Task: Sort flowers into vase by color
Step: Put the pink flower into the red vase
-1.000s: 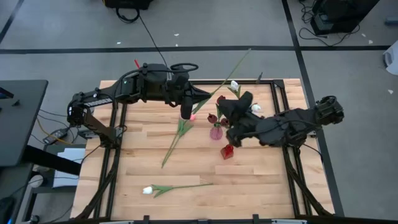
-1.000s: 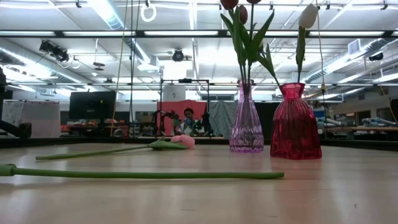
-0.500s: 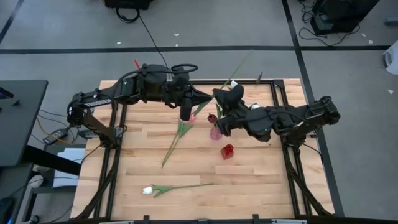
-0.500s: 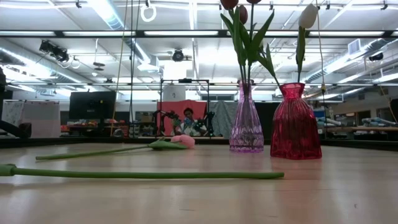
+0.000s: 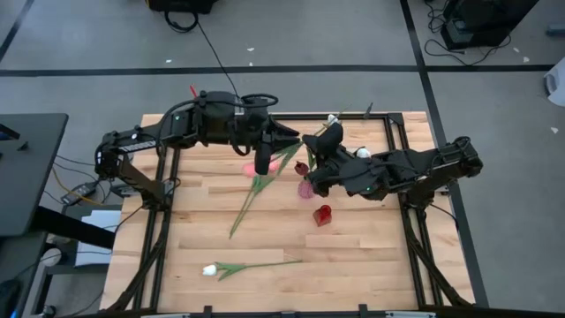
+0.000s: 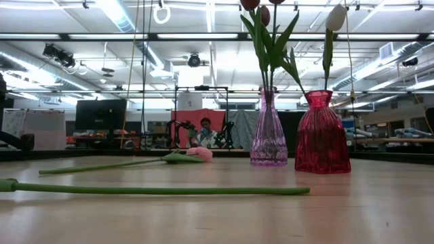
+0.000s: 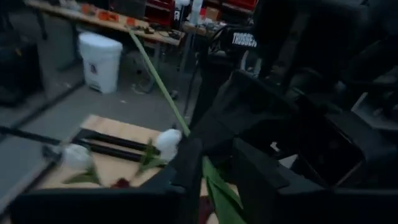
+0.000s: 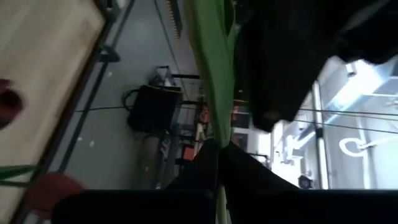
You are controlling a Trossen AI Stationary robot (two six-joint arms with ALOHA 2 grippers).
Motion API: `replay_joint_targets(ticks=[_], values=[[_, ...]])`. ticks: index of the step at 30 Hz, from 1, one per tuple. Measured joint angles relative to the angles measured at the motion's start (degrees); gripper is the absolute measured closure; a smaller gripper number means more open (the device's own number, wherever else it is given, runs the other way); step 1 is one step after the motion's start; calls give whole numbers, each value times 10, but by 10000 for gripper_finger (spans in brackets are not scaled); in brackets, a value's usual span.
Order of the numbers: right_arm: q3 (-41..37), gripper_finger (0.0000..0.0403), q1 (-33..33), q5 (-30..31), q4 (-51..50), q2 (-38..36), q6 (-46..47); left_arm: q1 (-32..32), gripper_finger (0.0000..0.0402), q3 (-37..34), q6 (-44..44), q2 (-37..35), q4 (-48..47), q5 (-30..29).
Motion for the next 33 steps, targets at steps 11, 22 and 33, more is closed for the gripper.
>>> replay_joint_targets(ticks=[11, 22, 33], values=[[-1, 387, 49, -141, -199, -57, 283, -30, 270, -18, 203, -55, -42, -112], [0, 385, 133, -344, -145, -155, 600, -106, 270, -230, 247, -116, 57, -230], [-297, 383, 177, -314, 125, -209, 713, -174, 270, -502, 190, -155, 298, -268]])
